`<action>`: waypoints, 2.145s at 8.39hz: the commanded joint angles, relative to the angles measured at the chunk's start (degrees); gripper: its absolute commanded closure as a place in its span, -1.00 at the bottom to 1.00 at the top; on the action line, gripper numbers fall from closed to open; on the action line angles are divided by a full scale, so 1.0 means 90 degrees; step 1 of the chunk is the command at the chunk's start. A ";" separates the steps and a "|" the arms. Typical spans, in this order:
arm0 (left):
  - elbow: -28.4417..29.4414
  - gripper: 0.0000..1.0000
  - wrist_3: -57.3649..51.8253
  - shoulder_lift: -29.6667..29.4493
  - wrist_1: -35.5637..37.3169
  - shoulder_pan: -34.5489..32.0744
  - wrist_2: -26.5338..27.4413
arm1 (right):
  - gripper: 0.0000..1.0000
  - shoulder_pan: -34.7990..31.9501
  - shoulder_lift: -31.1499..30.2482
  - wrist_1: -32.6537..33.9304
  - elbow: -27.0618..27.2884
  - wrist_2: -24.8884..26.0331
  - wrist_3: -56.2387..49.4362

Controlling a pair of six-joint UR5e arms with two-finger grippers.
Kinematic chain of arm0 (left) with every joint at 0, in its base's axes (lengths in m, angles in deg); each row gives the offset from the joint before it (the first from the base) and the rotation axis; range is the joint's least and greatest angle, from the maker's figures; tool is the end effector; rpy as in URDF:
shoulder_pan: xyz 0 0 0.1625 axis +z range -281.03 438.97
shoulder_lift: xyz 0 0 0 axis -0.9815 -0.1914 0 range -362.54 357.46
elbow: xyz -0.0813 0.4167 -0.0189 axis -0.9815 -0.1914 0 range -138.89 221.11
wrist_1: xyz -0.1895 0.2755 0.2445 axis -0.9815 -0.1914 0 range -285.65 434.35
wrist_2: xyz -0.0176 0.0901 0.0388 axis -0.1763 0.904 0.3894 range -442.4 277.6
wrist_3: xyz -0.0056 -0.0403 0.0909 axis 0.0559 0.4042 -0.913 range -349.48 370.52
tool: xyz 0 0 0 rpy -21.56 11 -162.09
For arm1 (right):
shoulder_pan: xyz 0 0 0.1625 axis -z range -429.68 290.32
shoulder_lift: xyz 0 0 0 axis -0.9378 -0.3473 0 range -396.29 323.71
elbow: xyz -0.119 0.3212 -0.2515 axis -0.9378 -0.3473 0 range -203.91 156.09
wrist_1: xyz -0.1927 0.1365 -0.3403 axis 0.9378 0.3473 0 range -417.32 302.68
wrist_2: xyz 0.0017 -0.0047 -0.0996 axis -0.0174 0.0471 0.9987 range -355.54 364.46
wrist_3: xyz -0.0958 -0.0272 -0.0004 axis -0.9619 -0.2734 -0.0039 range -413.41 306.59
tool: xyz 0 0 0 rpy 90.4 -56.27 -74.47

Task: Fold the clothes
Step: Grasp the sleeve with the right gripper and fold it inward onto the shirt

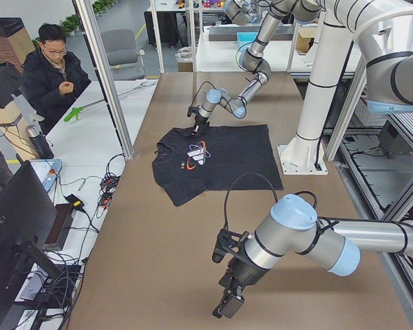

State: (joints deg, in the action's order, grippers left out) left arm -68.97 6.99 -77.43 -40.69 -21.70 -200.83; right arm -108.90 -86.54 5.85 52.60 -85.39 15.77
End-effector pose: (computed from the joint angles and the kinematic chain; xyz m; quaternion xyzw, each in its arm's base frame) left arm -0.1603 -0.3870 0.5648 0.2783 0.2043 0.0052 0.9385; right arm -0.5066 -0.5859 0.2958 0.2246 -0.3864 0.1435 0.8830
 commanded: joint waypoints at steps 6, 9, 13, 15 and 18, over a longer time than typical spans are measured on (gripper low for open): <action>0.0024 -0.89 -0.0037 0.0050 0.0000 0.0004 -0.0005 | -0.89 0.0051 0.0183 -0.0017 -0.0317 0.0228 -0.0333; 0.0014 -0.89 -0.0047 0.0050 -0.0010 0.0004 0.0004 | -0.89 0.0061 -0.0420 -0.0027 0.0188 0.0092 -0.0333; -0.0044 -0.89 -0.0047 0.0050 -0.0010 -0.0006 0.0014 | -0.89 0.0178 -0.1084 -0.0046 0.0815 -0.0026 -0.0275; -0.0045 -0.89 -0.0018 0.0050 -0.0039 0.0003 0.0014 | -0.89 0.0391 -0.1154 0.0031 0.1107 -0.0026 -0.0255; -0.0054 -0.89 -0.0018 0.0050 -0.0049 0.0004 0.0014 | -0.89 0.0500 -0.1660 0.0003 0.1479 -0.0026 -0.0226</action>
State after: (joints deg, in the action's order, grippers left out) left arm -69.38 6.83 -76.99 -41.07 -21.68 -200.70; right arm -104.84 -98.30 6.08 63.72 -85.62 13.66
